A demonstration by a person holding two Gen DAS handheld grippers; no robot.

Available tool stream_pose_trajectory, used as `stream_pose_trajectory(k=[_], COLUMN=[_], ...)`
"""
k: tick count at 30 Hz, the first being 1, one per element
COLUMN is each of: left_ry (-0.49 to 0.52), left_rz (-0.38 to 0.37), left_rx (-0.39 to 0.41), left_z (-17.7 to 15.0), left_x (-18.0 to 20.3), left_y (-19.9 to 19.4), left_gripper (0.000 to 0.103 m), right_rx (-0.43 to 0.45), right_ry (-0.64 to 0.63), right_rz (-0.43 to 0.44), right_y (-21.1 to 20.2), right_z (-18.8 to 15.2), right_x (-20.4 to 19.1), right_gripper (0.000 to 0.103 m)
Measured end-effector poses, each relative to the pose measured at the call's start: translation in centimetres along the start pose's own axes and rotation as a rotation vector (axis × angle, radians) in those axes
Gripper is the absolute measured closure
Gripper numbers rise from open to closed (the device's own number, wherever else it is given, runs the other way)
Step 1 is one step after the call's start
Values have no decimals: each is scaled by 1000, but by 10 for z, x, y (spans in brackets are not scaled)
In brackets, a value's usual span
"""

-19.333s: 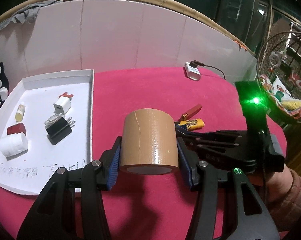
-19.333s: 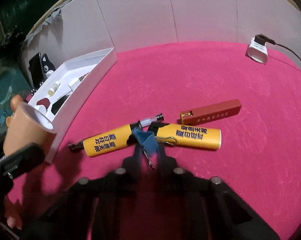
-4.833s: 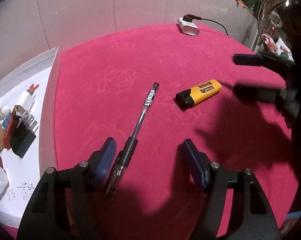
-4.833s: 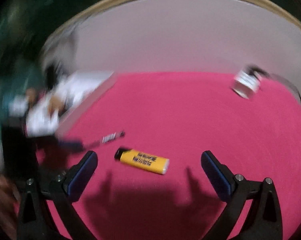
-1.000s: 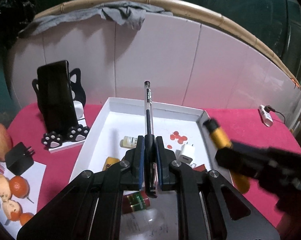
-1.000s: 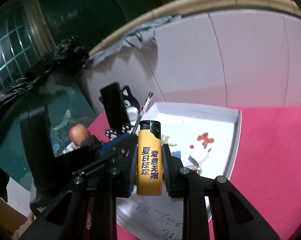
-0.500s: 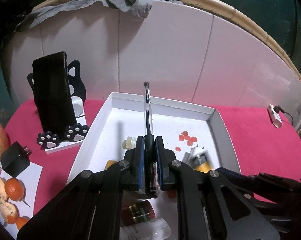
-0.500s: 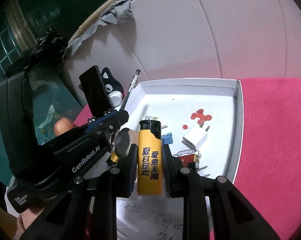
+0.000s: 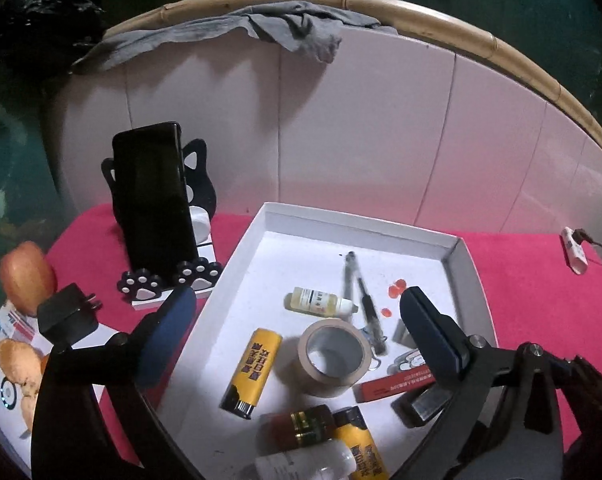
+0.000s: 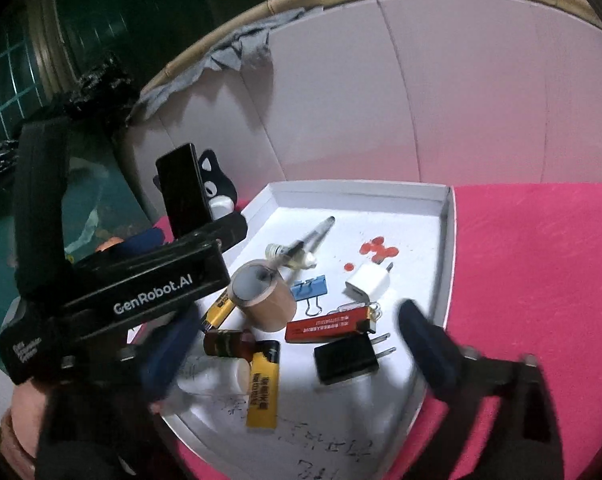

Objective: Organize rigid objects

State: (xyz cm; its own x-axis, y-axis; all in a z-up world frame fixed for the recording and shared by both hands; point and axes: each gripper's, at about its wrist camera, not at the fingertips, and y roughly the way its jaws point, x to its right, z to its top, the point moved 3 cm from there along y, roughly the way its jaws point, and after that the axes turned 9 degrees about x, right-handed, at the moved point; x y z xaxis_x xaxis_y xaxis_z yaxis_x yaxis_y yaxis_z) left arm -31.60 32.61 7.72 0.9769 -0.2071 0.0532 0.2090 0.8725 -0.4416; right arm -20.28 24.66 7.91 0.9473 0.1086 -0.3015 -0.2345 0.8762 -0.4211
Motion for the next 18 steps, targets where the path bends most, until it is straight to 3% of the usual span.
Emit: stream_pose_trajectory(k=[7,14,18], left_ry=[-34,34,-10], left_rz=[-18,25,3], left_rx=[-3,29,50], left_z=[-4,-2,1], left_x=[3,17,17], left_y=[-16,-44,-60], left_gripper=[0,0,0], right_rx=[80,122,130], right_ry=[-99,-171,-210], right_rz=[-32,-35,-58], right_y=[-15,-27,-34], right_z=[8,6,6], right_x=[-6,-16,-19], right_gripper=[0,0,0])
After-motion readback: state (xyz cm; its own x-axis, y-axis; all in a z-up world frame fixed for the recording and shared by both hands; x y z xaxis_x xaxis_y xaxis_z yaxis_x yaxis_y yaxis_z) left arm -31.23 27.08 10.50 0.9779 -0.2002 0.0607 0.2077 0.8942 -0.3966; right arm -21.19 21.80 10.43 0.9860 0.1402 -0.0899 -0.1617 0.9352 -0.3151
